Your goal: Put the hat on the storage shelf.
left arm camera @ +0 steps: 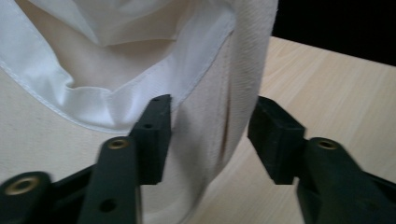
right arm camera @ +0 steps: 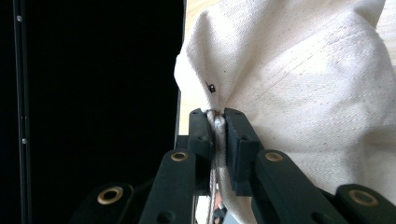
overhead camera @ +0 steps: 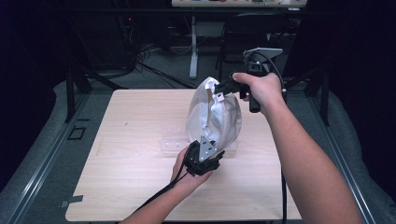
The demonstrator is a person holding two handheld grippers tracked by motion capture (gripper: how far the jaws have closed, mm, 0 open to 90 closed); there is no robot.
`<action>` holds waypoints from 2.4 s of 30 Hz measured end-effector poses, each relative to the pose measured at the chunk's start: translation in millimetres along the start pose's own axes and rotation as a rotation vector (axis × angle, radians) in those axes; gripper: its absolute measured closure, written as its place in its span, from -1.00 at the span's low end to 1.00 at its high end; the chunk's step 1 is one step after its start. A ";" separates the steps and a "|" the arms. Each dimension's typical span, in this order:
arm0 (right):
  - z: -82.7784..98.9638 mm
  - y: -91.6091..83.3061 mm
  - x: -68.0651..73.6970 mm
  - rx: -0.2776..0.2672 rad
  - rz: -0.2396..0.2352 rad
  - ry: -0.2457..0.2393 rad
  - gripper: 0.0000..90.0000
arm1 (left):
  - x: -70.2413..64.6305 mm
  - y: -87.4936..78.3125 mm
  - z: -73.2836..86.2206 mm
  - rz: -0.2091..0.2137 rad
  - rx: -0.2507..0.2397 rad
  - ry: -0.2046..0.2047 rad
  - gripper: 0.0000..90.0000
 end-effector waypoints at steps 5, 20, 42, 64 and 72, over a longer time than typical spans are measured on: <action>-1.0 -2.0 -1.5 -0.007 0.000 0.001 0.83 | 12.7 -8.2 3.3 -0.034 0.005 0.001 0.66; -4.3 -5.4 2.7 -0.035 -0.008 -0.004 0.83 | 45.9 -36.3 6.8 0.061 -0.082 -0.099 0.82; -7.9 -8.1 5.0 -0.048 -0.012 0.002 0.83 | 61.1 -37.0 5.2 0.219 -0.176 -0.227 0.79; -11.6 5.9 -1.5 -0.047 -0.009 0.010 0.83 | 71.8 -25.6 13.0 0.280 -0.204 -0.283 0.80; -10.8 14.9 3.7 -0.038 -0.007 -0.007 0.82 | 72.3 -22.7 19.7 0.277 -0.210 -0.289 0.79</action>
Point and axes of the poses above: each handheld gripper's, and its own axes: y roughly forward along the jaws, z roughly out of its underside, x roughly to its left, the point moved 10 cm from there along y, roughly forward along the jaws, and after that the axes turned 8 degrees about z, right-handed, at the moved point
